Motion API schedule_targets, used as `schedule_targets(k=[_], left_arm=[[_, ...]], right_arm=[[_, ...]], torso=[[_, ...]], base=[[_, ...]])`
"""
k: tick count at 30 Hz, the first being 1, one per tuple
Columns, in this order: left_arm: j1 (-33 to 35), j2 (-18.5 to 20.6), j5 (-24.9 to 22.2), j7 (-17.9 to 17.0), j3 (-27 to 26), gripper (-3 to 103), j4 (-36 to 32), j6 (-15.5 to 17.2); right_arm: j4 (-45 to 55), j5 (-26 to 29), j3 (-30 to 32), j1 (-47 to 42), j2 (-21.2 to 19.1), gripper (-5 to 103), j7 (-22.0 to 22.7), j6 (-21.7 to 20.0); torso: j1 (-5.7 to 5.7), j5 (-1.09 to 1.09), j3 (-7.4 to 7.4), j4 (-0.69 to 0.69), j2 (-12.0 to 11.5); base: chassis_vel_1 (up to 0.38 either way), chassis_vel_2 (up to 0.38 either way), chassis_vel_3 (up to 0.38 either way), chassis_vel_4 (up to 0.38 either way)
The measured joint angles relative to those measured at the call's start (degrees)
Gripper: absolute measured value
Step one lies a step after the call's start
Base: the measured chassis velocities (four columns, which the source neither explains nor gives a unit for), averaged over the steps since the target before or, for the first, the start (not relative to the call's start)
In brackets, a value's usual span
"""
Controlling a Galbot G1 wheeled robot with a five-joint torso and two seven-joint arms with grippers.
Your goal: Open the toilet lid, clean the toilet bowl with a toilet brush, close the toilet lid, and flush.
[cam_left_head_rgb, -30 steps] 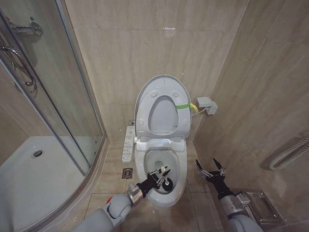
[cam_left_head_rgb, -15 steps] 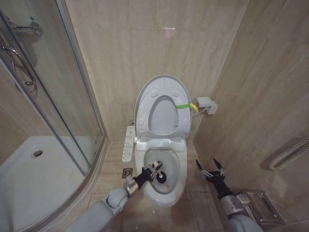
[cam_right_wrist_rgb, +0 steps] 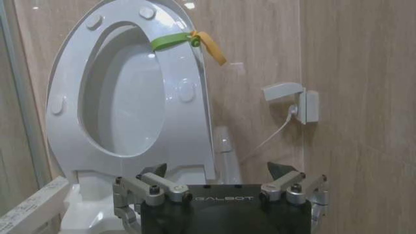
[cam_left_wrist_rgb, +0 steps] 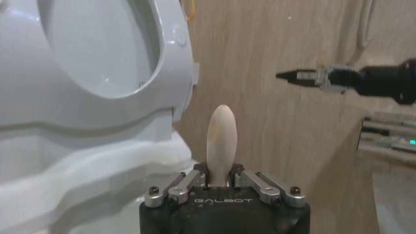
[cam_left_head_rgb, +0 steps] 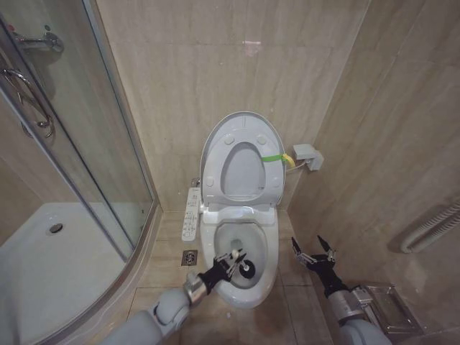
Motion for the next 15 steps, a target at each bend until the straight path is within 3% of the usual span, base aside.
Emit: schedule_targets(k=[9, 15], left_arm=[[-2.64, -3.17, 0.44, 0.46, -2.42, 20, 7.48, -1.62], [-3.09, -2.55, -1.65, 0.11, -1.99, 20, 2.80, -1.04]], right_arm=[[0.00, 0.00, 0.00, 0.00, 0.00, 100, 0.01, 0.00], [0.00, 0.00, 0.00, 0.00, 0.00, 100, 0.00, 0.00]], torso=[[0.01, -0.01, 0.01, -0.03, 0.00], [0.01, 0.00, 0.00, -0.03, 0.00]], base=[[0.000, 0.000, 0.000, 0.000], [0.000, 0.000, 0.000, 0.000]])
